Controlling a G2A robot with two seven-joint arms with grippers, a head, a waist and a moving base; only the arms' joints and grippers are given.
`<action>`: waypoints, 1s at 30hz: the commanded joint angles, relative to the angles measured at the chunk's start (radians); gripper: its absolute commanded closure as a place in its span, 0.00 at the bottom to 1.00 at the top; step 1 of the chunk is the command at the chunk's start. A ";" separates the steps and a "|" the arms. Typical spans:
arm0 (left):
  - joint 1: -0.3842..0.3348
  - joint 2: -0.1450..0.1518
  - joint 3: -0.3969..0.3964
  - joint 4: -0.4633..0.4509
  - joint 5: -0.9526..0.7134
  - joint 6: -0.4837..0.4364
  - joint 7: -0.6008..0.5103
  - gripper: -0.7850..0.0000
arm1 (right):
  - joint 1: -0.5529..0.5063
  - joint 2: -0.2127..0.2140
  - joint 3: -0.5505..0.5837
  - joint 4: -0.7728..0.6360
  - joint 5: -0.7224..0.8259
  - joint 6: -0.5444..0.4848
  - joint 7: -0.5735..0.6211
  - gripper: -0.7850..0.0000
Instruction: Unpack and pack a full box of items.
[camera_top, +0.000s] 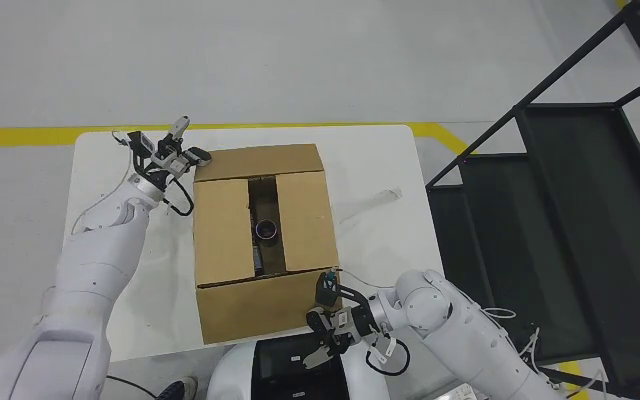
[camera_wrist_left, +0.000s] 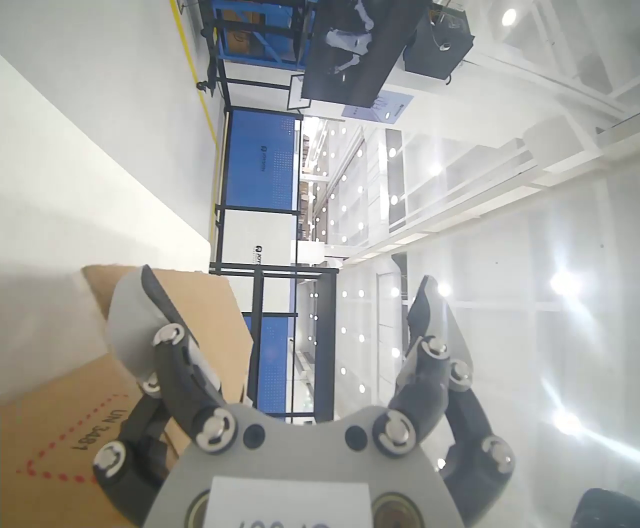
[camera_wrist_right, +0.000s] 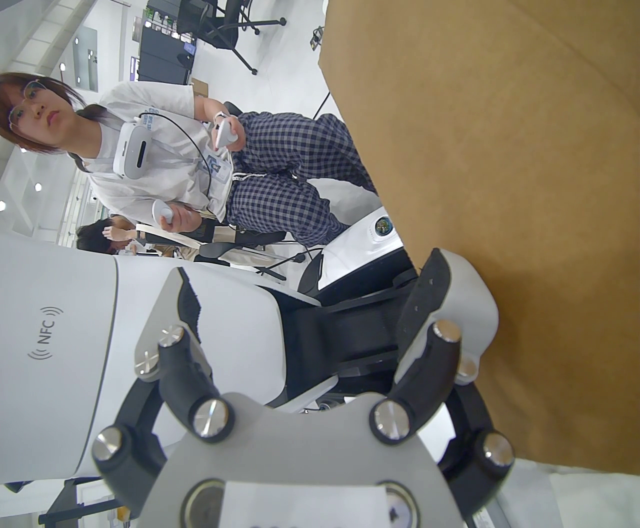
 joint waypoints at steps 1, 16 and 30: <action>-0.006 -0.003 0.011 0.016 0.039 -0.012 0.024 0.00 | 0.000 0.000 0.000 0.000 0.000 0.000 0.000 0.00; -0.044 -0.004 0.008 0.080 0.158 -0.025 0.053 0.00 | 0.000 0.000 0.000 0.000 0.000 0.000 0.000 0.00; 0.106 0.062 -0.230 -0.159 -0.102 -0.144 -0.116 0.00 | 0.000 0.000 0.000 0.000 0.000 0.000 0.000 0.00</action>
